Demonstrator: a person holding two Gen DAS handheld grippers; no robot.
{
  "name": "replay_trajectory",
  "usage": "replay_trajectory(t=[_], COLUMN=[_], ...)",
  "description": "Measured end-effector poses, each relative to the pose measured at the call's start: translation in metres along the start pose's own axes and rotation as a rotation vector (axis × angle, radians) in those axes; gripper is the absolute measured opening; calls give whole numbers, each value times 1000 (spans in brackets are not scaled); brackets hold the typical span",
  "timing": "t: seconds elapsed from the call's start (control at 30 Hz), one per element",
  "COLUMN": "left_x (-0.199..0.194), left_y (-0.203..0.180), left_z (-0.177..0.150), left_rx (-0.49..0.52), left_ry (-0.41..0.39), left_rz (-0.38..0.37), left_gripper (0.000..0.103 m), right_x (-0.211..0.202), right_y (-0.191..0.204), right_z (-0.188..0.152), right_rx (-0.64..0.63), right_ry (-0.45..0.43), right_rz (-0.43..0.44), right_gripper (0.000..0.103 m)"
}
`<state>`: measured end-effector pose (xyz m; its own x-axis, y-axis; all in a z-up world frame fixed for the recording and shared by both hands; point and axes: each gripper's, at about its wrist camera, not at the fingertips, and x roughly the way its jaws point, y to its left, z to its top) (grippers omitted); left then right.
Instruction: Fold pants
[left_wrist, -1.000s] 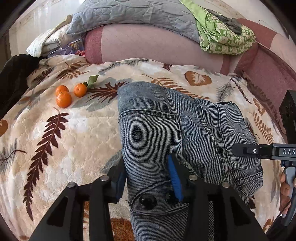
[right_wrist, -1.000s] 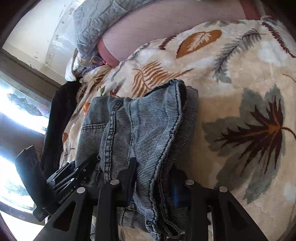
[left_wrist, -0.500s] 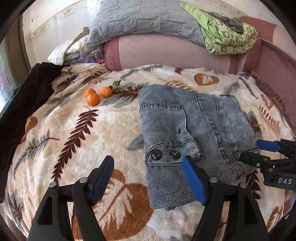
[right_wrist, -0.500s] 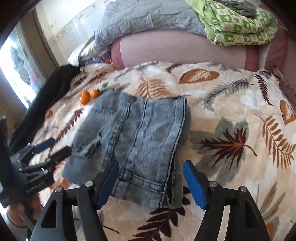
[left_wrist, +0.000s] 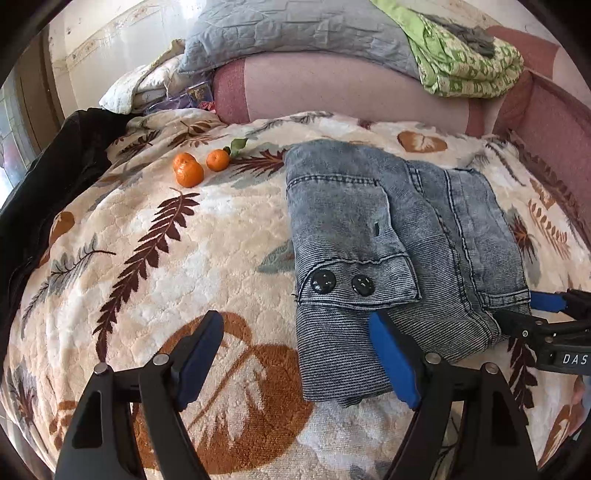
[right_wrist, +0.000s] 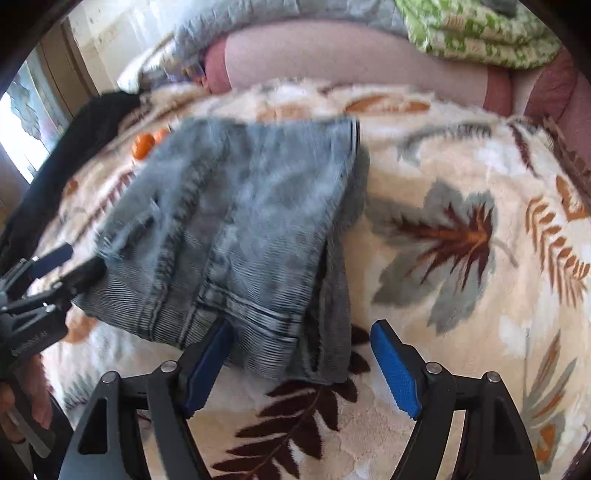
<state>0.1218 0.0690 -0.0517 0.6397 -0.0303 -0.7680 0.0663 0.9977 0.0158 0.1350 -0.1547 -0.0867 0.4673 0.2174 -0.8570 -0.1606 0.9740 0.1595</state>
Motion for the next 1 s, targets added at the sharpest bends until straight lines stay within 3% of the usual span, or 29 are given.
replay_trajectory(t=[0.07, 0.2, 0.33, 0.43, 0.5, 0.67, 0.83, 0.93, 1.0], left_x=[-1, -3, 6, 7, 8, 6, -2, -12, -23], left_y=[5, 12, 12, 12, 11, 9, 3, -1, -3], left_z=[2, 5, 6, 6, 6, 5, -1, -7, -9], left_rx=[-28, -91, -92, -93, -91, -88, -67, -40, -21], left_ry=[9, -13, 7, 0, -3, -9, -49, -81, -87], left_rz=[-18, -17, -14, -12, -14, 3, 35, 61, 85], left_gripper=[82, 81, 81, 82, 82, 82, 82, 82, 82], right_x=[-11, -43, -34, 6, 35, 0, -58, -58, -42], right_y=[-3, 1, 7, -1, -16, -28, -16, 0, 1], right_z=[8, 44, 98, 131, 139, 115, 34, -8, -17], right_rx=[21, 12, -9, -45, 1, 52, 88, 24, 4], right_ry=[-13, -131, -179, -121, -27, -78, -155, -148, -96], right_rz=[12, 9, -63, -204, -198, -146, -35, -55, -72], right_gripper=[80, 80, 80, 80, 82, 82, 82, 82, 83])
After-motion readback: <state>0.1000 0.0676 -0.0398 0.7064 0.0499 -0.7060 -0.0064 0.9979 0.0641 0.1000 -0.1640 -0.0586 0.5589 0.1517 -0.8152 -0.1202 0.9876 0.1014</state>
